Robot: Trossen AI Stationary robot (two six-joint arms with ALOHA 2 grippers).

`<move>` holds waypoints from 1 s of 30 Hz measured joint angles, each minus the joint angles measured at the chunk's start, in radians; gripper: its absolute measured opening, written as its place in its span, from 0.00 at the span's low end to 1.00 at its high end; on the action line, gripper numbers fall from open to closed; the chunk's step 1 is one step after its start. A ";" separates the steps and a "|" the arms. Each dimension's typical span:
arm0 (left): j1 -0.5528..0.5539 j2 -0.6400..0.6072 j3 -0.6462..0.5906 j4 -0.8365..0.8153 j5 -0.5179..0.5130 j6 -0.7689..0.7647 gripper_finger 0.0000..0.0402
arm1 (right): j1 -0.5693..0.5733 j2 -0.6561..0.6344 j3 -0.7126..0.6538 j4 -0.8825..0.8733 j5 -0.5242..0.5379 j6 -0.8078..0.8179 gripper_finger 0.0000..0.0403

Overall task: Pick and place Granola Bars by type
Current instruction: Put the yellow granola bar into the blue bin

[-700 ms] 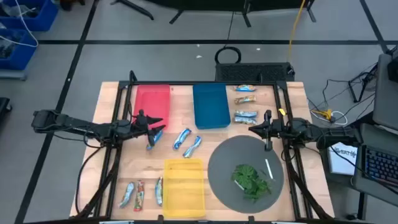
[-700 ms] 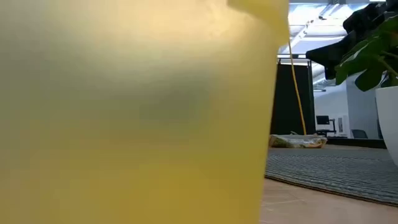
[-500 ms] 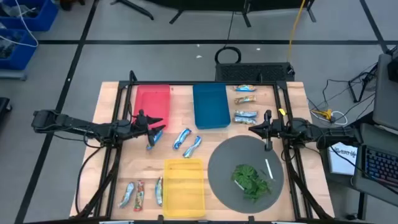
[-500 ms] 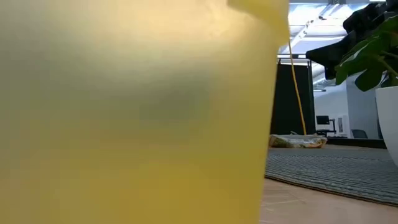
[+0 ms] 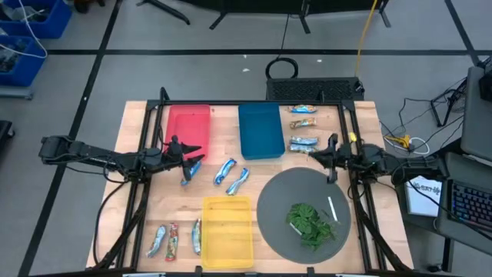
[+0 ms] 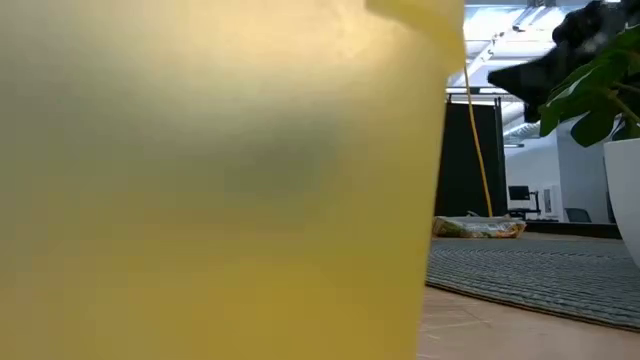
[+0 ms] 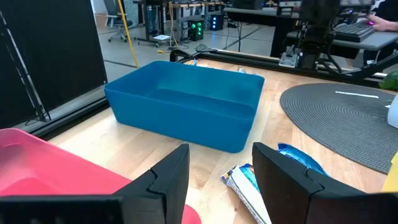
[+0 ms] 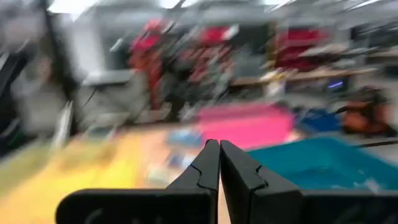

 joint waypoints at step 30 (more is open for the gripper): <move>0.000 0.000 0.000 0.000 -0.001 0.000 0.45 | -0.431 1.347 1.009 -1.247 0.006 -0.028 0.15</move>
